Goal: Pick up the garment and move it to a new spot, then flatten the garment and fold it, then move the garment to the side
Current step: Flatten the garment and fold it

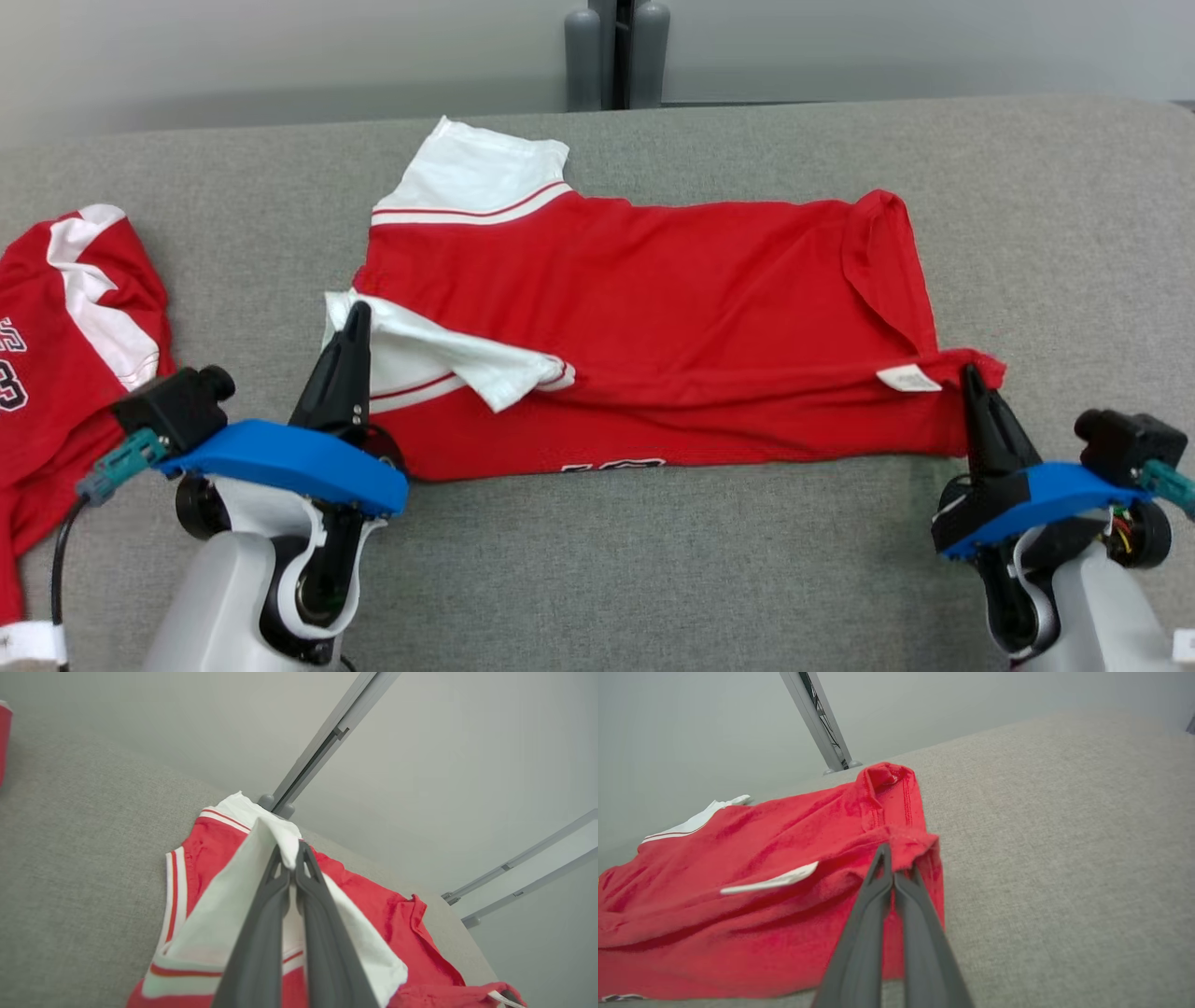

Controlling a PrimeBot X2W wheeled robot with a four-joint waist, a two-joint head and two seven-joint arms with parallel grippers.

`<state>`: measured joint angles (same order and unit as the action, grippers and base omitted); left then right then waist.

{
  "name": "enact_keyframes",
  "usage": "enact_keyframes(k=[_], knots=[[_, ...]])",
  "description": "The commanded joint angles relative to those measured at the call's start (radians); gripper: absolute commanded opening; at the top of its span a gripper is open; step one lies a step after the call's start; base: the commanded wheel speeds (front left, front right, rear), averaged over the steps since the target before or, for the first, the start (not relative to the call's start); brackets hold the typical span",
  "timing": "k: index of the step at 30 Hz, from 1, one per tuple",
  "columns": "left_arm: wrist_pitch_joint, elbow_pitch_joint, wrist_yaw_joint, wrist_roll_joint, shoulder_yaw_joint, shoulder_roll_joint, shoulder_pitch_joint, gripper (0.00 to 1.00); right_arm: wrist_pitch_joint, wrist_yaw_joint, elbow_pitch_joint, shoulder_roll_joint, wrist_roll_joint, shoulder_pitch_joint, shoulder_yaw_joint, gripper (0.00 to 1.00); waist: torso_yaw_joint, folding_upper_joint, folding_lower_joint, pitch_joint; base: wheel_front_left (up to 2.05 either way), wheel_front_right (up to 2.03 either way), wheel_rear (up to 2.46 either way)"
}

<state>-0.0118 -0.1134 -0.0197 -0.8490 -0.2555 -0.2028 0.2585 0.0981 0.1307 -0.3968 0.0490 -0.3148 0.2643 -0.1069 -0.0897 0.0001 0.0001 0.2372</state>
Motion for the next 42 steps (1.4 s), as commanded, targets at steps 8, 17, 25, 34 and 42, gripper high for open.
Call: enact_keyframes(k=[8,17,25,34,42], knots=[[0.043,-0.148,0.011,0.052,-0.011,0.003,0.139,0.0,-0.044,0.0,-0.122,0.002,0.101,0.159,-0.021,0.0,-0.007,-0.0001,-0.0001,0.041,0.0,0.0,0.0],[0.087,-0.217,0.024,0.087,-0.033,0.01,0.19,1.0,-0.059,0.0,-0.205,0.002,0.151,0.249,-0.002,1.0,0.0,-0.0001,-0.0001,0.056,0.0,0.0,0.0],[0.113,-0.153,0.019,0.086,-0.031,-0.02,0.068,1.0,0.001,0.0,-0.102,0.002,0.166,0.131,-0.017,1.0,0.013,-0.0001,-0.0001,0.026,0.0,0.0,0.0],[-0.02,-0.052,-0.063,0.038,-0.026,-0.082,-0.142,1.0,-0.071,0.0,0.114,0.002,0.146,-0.103,-0.009,1.0,0.017,-0.0001,-0.0001,-0.023,0.0,0.0,0.0],[-0.094,-0.064,-0.099,0.002,-0.03,-0.074,-0.148,1.0,-0.127,0.0,0.182,0.002,0.138,-0.147,-0.002,1.0,-0.004,-0.0001,-0.0001,-0.017,0.0,0.0,0.0]])
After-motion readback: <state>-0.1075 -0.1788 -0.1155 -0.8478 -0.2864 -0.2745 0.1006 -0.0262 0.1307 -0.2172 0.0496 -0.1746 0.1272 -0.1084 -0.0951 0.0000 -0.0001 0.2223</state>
